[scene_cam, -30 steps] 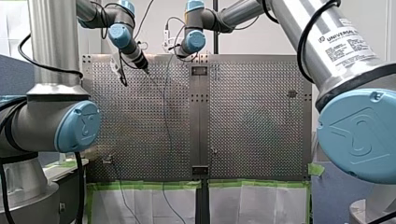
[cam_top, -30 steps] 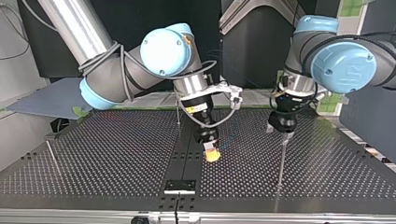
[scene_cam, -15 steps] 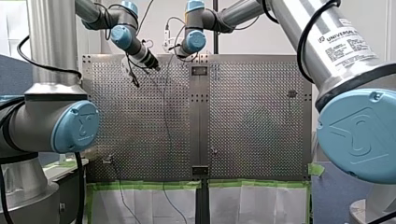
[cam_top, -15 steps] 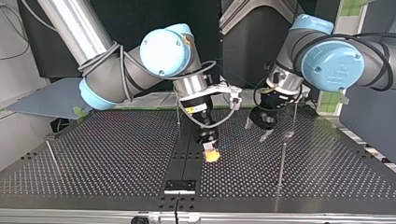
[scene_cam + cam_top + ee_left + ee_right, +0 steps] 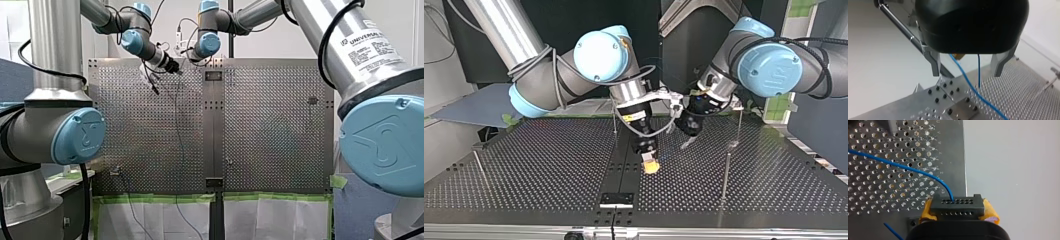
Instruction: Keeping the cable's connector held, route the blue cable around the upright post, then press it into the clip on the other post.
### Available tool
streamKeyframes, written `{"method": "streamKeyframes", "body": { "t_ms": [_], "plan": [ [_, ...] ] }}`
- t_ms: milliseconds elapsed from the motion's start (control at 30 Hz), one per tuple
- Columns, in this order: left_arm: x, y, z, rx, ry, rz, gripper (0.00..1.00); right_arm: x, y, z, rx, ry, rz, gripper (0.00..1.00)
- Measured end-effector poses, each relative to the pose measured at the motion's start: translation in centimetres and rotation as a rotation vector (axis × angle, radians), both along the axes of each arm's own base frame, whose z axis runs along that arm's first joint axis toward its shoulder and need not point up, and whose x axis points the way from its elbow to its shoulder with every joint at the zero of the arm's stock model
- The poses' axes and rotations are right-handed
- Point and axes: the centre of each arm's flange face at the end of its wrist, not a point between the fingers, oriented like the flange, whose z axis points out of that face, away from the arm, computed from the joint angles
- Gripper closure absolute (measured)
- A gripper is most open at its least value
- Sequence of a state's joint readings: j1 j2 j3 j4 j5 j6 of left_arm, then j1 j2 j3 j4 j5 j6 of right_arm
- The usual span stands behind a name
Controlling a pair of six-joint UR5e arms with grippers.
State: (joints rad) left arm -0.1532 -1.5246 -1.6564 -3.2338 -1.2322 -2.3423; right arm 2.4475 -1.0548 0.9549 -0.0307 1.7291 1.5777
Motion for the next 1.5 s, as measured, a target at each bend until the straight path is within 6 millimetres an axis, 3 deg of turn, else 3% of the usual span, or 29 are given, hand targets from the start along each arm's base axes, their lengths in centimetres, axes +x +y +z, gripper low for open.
{"method": "streamKeyframes", "body": {
  "t_ms": [133,400,800,833,867,900,967,1000,1033,1067,1333,1500],
  "plan": [
    [0.4,-0.5,0.0,-0.035,-0.014,-0.039,0.00,0.0,0.0,0.0,0.001,-0.002,0.005,1.00],
    [2.7,-0.7,-2.4,-0.038,-0.005,-0.068,0.00,0.2,0.1,0.0,0.004,-0.006,0.022,1.00],
    [5.1,0.8,-1.9,-0.096,-0.085,-0.024,0.00,0.2,0.2,0.0,0.005,-0.009,0.028,1.00],
    [5.2,0.9,-1.9,-0.094,-0.090,-0.023,0.02,0.2,0.2,0.0,0.005,-0.009,0.028,1.00],
    [5.2,0.9,-1.9,-0.089,-0.094,-0.023,0.23,0.2,0.2,0.0,0.005,-0.009,0.029,1.00],
    [5.2,1.0,-1.9,-0.085,-0.096,-0.022,0.23,0.2,0.2,0.0,0.005,-0.009,0.029,1.00],
    [5.2,1.0,-1.9,-0.073,-0.098,-0.016,0.66,0.2,0.2,0.0,0.005,-0.009,0.029,1.00],
    [5.2,1.1,-2.0,-0.066,-0.099,-0.011,0.66,0.2,0.2,0.0,0.005,-0.009,0.029,1.00],
    [5.2,1.1,-2.0,-0.059,-0.099,-0.006,0.89,0.2,0.2,0.0,0.005,-0.009,0.029,1.00],
    [5.2,1.2,-2.1,-0.048,-0.098,0.001,1.00,0.2,0.2,0.0,0.005,-0.009,0.029,1.00],
    [4.9,1.7,-2.0,0.014,-0.105,0.035,1.00,0.2,0.2,0.0,0.006,-0.009,0.029,1.00],
    [3.7,2.6,-0.1,0.050,-0.140,0.087,1.00,0.2,0.2,0.0,0.007,-0.011,0.030,1.00]
  ]
}}
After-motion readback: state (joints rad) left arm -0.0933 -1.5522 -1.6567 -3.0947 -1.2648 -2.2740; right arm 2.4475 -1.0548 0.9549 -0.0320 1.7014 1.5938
